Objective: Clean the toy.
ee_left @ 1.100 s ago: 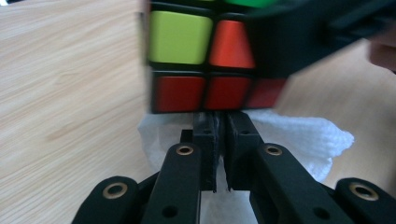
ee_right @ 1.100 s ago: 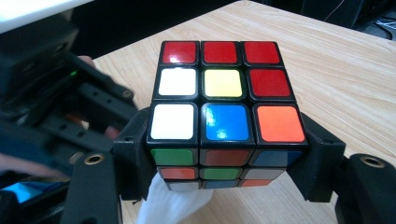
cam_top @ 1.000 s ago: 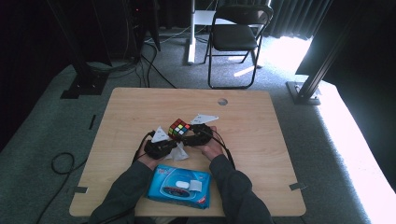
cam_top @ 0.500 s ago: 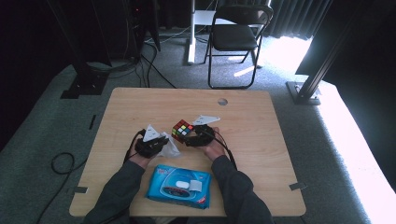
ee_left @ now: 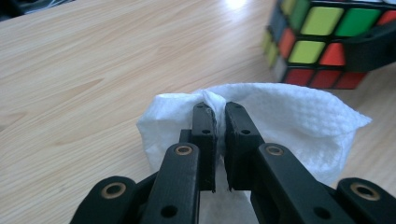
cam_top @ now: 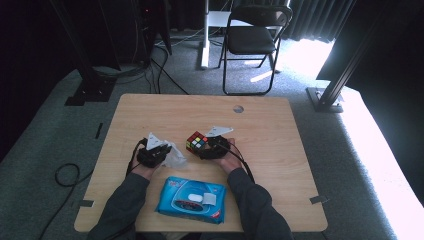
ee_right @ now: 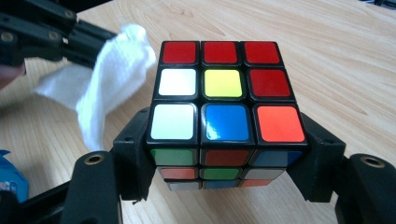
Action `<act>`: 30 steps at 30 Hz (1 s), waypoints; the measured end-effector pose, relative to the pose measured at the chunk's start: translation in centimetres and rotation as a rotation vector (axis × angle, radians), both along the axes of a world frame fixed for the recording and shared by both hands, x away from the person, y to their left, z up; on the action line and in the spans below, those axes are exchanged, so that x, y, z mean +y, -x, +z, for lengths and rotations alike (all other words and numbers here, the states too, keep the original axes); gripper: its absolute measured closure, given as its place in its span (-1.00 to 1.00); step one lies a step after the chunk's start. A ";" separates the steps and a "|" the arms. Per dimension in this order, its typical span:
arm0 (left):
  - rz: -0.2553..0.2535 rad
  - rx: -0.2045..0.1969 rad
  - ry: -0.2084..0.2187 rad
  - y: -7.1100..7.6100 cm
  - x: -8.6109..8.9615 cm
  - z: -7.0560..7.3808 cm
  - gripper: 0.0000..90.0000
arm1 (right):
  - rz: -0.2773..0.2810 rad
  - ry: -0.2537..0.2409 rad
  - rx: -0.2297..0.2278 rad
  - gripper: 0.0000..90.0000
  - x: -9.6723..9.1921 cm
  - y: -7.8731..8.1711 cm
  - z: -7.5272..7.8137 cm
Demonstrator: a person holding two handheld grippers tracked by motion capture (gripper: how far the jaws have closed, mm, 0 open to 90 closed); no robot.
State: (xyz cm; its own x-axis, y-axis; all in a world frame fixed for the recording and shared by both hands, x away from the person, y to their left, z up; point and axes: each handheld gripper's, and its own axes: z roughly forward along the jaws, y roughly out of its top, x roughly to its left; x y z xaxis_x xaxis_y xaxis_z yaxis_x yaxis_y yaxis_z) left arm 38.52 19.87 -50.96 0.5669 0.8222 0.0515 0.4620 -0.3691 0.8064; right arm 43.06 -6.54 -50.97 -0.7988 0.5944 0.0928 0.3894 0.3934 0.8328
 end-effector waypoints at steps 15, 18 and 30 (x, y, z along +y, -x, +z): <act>0.184 0.013 -0.035 -0.8 2.8 -0.5 0.83 | -0.031 0.041 0.006 -0.25 -0.6 0.0 -1.0; 0.210 0.022 -0.036 -1.0 3.1 -0.7 0.83 | -0.035 0.051 0.002 -0.25 -0.7 0.0 -1.1; 0.244 0.036 -0.015 -1.3 3.2 -0.9 0.37 | -0.056 0.070 0.007 -0.25 -1.0 0.0 -1.6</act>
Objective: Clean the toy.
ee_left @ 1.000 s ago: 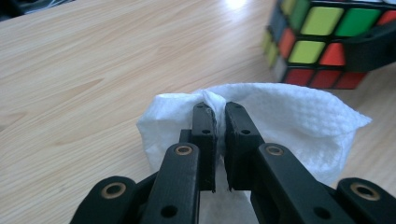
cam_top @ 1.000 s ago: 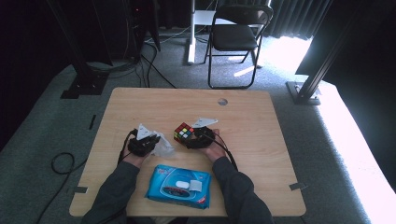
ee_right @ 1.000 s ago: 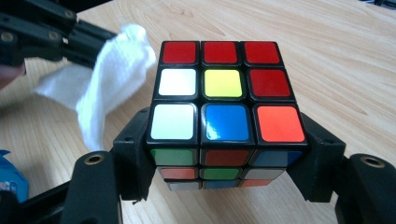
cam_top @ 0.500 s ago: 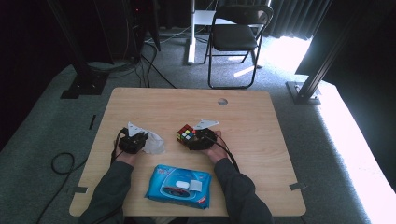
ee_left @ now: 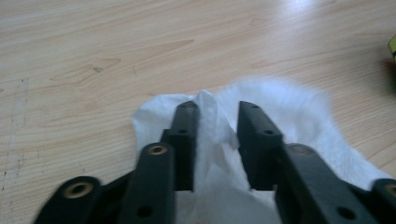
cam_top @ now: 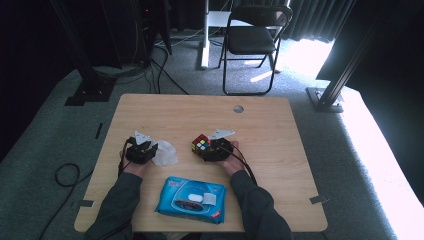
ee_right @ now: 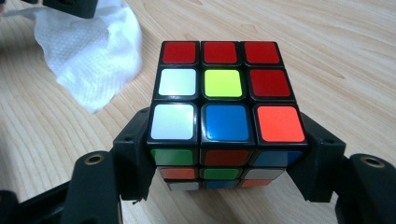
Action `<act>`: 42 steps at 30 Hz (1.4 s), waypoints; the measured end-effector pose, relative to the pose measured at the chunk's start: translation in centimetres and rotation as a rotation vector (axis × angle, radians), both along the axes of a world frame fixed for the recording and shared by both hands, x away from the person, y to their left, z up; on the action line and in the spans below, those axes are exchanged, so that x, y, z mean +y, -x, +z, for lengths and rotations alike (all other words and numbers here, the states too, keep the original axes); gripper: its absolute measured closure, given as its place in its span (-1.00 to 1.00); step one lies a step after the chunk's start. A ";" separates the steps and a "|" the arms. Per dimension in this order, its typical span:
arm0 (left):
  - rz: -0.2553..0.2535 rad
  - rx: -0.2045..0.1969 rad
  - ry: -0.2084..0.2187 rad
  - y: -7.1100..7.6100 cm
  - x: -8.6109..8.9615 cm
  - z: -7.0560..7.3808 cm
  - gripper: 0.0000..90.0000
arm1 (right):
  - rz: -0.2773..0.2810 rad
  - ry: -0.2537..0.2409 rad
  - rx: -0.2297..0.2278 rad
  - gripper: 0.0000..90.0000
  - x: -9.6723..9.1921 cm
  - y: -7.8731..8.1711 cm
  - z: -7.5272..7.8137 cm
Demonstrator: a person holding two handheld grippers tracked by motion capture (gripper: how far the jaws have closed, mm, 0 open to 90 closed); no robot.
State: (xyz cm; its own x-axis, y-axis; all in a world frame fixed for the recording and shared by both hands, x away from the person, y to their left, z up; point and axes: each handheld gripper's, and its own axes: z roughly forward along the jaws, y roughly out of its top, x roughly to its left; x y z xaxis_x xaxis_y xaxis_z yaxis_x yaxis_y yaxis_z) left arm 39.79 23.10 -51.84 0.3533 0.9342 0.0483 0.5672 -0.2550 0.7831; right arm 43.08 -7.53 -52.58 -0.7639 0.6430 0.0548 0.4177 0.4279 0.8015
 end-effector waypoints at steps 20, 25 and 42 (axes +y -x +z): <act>-0.012 -0.034 0.041 0.6 -0.5 0.5 0.23 | -0.010 0.050 -0.009 -0.25 -0.1 0.0 -0.7; -0.019 -0.038 0.042 0.6 -0.6 0.6 0.23 | 0.001 0.045 -0.011 -0.38 -0.2 0.0 -0.6; -0.034 -0.076 0.069 1.0 -0.7 2.0 0.27 | -0.001 -0.028 -0.087 -0.42 -0.4 0.5 1.4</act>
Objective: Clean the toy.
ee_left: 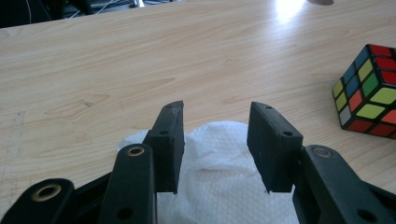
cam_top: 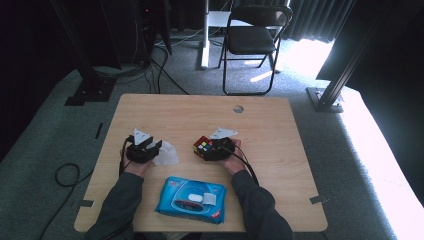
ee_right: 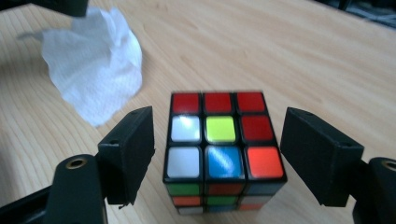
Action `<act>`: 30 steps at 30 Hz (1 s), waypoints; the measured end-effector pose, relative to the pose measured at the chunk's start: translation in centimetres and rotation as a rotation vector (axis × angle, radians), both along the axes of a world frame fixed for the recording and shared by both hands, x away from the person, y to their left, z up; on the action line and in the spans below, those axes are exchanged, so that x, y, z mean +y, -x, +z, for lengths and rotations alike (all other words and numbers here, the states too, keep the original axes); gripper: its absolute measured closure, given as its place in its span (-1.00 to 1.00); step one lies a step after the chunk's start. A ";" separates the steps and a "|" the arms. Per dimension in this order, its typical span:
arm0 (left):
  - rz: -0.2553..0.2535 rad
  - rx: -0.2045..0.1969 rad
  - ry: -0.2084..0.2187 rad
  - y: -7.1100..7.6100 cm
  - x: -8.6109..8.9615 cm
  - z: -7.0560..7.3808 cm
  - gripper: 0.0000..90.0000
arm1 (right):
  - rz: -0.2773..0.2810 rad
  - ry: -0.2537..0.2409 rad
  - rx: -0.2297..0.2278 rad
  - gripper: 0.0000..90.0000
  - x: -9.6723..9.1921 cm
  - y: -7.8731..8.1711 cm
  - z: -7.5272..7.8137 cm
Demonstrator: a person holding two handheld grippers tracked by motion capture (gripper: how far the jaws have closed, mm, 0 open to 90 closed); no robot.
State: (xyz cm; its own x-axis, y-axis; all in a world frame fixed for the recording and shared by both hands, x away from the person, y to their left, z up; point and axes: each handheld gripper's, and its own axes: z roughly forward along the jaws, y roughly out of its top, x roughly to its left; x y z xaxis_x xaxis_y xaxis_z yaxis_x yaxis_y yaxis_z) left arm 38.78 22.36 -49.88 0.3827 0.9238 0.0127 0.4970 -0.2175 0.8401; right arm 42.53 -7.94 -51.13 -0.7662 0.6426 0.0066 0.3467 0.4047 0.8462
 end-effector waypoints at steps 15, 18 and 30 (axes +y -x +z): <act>-0.005 0.004 0.003 0.0 0.3 0.1 0.79 | -0.120 -0.075 -0.060 0.62 -1.4 0.0 1.1; -0.005 0.003 -0.001 0.0 0.3 0.1 0.93 | -0.197 -0.053 -0.063 0.91 -1.7 -0.3 1.0; -0.005 0.003 -0.009 0.0 0.3 0.0 1.00 | -0.234 -0.032 -0.058 1.00 -2.0 -0.5 0.7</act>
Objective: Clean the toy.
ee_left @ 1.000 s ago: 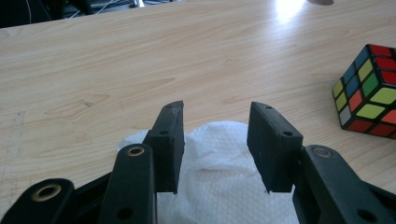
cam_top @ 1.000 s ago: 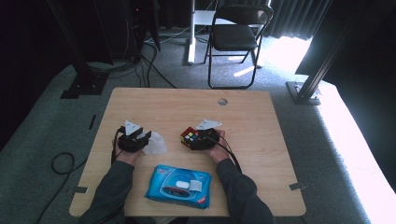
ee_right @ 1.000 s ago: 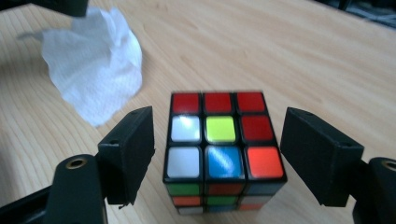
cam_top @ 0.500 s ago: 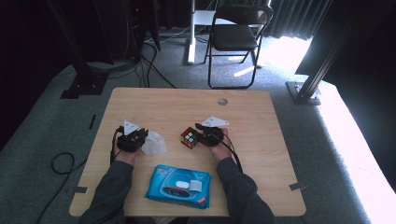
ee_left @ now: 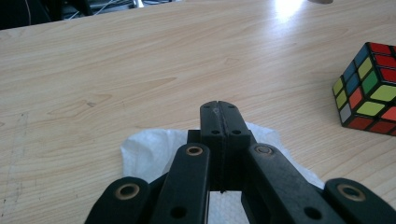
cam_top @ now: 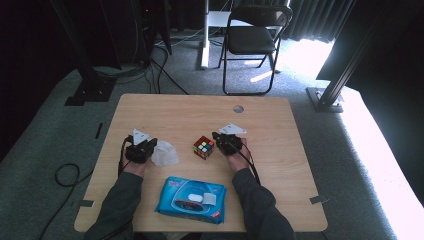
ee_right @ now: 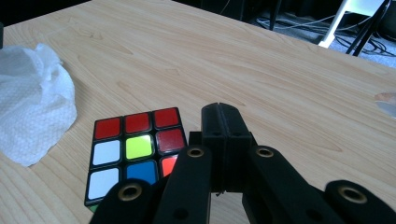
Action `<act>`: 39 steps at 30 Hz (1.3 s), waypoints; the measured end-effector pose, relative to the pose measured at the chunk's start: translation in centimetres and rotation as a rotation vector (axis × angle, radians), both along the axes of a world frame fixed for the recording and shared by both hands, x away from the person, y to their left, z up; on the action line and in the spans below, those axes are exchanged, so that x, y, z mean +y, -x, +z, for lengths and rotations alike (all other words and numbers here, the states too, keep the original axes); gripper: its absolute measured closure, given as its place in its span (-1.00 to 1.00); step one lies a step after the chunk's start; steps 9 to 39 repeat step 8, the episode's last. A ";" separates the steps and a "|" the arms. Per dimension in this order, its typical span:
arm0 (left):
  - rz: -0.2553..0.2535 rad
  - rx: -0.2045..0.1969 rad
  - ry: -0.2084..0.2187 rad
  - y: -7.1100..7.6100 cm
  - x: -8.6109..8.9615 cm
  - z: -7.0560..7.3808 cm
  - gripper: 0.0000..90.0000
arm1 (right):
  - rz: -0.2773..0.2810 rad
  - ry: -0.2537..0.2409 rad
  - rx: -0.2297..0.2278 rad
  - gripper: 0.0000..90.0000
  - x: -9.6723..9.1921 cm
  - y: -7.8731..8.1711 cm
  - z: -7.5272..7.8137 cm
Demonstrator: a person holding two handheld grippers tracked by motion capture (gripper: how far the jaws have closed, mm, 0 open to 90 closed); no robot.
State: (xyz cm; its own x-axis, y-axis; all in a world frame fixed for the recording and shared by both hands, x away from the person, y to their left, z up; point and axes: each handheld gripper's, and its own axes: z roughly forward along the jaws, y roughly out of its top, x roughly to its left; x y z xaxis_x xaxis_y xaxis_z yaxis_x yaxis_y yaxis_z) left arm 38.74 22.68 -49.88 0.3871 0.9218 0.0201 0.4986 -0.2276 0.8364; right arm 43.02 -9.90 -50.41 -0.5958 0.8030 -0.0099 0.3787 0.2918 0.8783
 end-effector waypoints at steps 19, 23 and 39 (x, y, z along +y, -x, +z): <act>0.003 0.000 0.006 -0.1 0.0 0.0 1.00 | -0.005 -0.005 0.004 1.00 -0.2 -0.1 -0.1; 0.003 0.000 0.006 -0.1 0.0 0.0 1.00 | -0.005 -0.005 0.004 1.00 -0.2 -0.1 -0.1; 0.003 0.000 0.006 -0.1 0.0 0.0 1.00 | -0.005 -0.005 0.004 1.00 -0.2 -0.1 -0.1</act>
